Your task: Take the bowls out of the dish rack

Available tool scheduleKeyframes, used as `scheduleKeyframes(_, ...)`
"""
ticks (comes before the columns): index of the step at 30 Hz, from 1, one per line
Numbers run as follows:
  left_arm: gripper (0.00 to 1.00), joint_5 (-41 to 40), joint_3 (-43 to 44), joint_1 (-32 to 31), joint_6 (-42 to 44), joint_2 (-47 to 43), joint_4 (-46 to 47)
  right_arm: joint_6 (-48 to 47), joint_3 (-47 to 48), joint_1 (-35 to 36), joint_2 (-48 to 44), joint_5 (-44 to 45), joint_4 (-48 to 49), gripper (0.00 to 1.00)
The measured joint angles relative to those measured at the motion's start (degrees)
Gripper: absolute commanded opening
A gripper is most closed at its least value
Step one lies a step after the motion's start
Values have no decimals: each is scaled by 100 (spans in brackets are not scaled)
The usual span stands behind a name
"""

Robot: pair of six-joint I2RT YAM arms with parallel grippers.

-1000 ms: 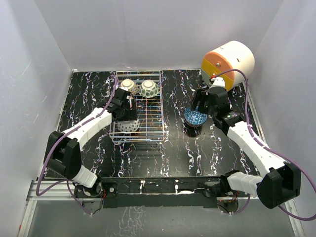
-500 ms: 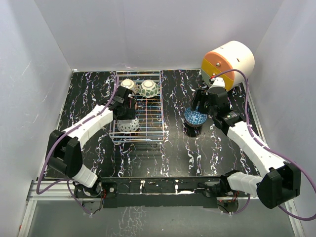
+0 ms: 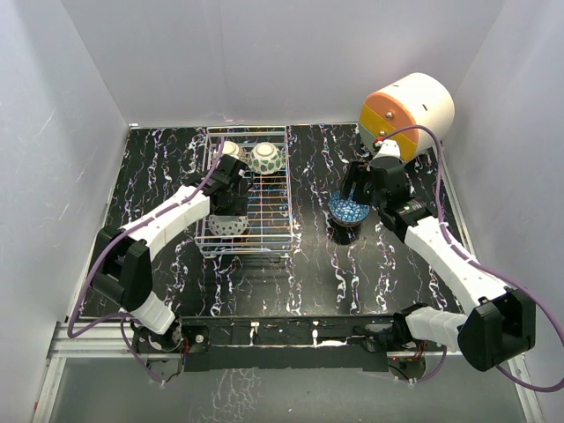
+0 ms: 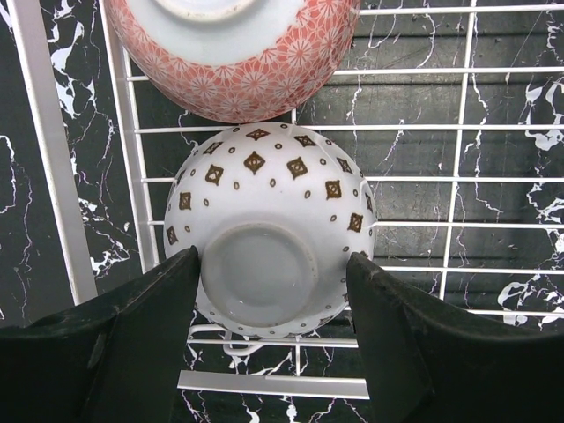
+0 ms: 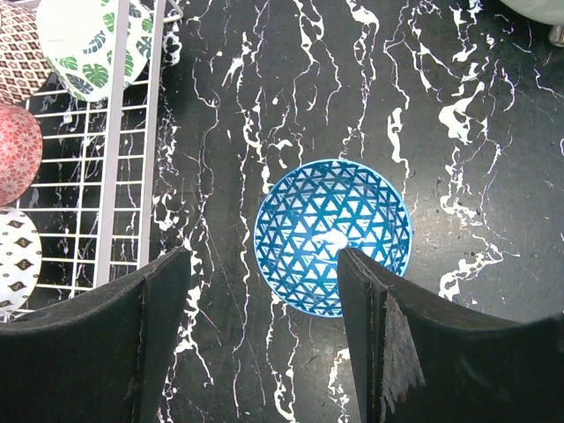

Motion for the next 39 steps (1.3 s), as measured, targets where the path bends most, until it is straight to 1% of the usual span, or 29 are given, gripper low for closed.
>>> scheduleKeyframes(2,61,13,0,0,-4,0,0,-2,-37,0,2,2,13,70)
scheduleKeyframes(7,37,48,2,0,-63,-37,61,-2,-42,0,11,2,31,70)
scheduleKeyframes(10,30,83,11,0,-98,-81,72,-2,-42,0,13,0,35,70)
scheduleKeyframes(22,26,133,98,0,-140,-76,-55,2,-42,0,15,-7,66,70)
scheduleKeyframes(26,25,251,302,0,-142,-76,-245,4,-42,0,15,-46,66,70)
scheduleKeyframes(31,25,385,656,0,-142,-76,-258,35,-42,0,15,-133,68,70)
scheduleKeyframes(36,25,470,876,0,-146,-76,-240,234,-42,-2,13,-614,157,70)
scheduleKeyframes(39,25,535,892,0,-177,-76,-229,531,-44,-13,13,-1198,398,78)
